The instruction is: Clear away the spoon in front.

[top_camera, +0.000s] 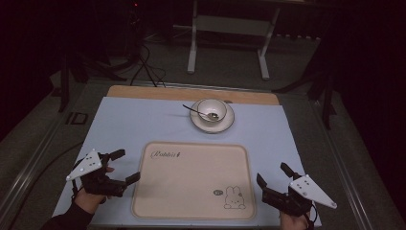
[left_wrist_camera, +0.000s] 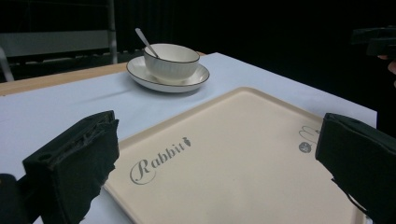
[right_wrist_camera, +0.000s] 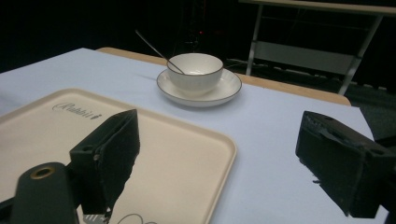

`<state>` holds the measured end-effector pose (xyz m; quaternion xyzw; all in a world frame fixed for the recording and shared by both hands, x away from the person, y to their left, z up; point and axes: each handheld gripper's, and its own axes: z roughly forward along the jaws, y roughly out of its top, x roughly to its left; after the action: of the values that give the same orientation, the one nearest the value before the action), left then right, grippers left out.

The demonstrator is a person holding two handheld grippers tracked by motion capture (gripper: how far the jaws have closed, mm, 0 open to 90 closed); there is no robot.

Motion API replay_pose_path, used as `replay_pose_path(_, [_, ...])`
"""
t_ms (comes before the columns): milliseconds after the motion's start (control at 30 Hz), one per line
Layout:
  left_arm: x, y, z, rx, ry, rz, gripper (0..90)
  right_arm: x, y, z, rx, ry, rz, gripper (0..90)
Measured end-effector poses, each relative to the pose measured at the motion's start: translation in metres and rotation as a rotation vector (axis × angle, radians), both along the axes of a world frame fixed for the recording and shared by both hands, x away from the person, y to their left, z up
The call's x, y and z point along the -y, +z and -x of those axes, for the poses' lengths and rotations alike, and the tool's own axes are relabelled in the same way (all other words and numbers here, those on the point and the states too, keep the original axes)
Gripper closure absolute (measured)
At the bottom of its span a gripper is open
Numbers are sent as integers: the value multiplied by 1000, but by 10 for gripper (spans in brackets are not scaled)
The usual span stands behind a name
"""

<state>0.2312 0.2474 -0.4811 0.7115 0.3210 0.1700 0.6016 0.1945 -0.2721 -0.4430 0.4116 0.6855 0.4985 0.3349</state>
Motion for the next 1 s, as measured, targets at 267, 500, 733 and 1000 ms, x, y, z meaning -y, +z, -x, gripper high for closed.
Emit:
replay_pose_path(267, [3, 1, -1, -24, 22, -24, 0, -4, 1, 4, 8, -14, 57, 133])
replay_pose_path(500, [9, 8, 0, -54, -55, -29, 0, -4, 2, 6, 21, -2, 50, 131])
replay_pose_path(733, [25, 24, 1, -62, -159, -38, 0, -6, 2, 8, 24, 6, 49, 130])
replay_pose_path(1000, [47, 55, -10, -21, -236, -42, 0, -7, 2, 8, 23, 20, 46, 130])
